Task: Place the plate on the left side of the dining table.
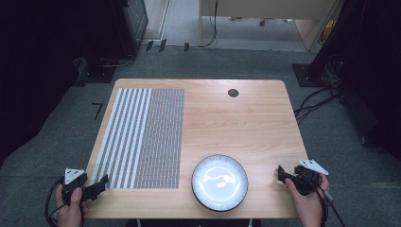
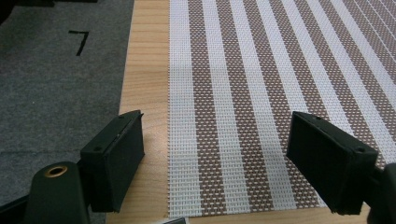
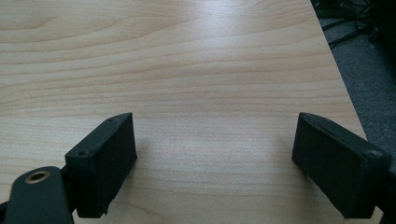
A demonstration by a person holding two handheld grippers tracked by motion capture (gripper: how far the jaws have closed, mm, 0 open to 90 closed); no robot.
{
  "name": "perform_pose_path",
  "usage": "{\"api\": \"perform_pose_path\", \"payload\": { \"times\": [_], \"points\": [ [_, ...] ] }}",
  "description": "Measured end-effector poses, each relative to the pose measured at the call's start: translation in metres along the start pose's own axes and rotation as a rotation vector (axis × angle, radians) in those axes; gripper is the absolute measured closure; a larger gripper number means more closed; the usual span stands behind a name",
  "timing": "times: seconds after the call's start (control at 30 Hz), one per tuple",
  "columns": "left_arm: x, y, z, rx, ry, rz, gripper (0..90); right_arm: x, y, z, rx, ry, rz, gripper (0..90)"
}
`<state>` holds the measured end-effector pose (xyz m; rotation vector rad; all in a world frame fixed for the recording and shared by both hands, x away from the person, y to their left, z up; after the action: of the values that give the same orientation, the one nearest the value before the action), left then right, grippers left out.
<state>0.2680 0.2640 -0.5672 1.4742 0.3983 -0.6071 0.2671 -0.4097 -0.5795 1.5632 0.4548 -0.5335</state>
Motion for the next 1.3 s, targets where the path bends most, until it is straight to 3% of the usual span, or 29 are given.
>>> {"api": "perform_pose_path", "payload": {
  "times": [0.57,0.63,0.93,1.3],
  "points": [
    [-0.001,0.001,-0.002,-0.019,0.011,0.007,18.9,-0.002,-0.001,0.002,0.023,-0.030,-0.001,14.1],
    [-0.001,0.002,-0.002,-0.023,0.010,0.007,18.9,-0.005,-0.001,0.002,0.051,-0.034,-0.011,17.7],
    [-0.001,0.002,-0.002,-0.023,0.014,0.008,18.9,-0.016,0.010,0.003,0.091,-0.025,0.049,18.1],
    [-0.001,0.003,-0.001,-0.027,0.015,0.011,18.9,-0.025,0.017,-0.003,0.092,-0.026,0.094,22.6]
  ]
}}
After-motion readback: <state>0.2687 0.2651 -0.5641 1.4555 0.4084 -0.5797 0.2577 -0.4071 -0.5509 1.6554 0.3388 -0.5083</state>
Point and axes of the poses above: each handheld gripper's, and its own axes: x roughly forward along the jaws, y roughly out of its top, z roughly to its right, the point moved 8 cm from there along x, roughly forward along the jaws, and after that the axes turned 7 degrees about z, right-handed, at the moved point
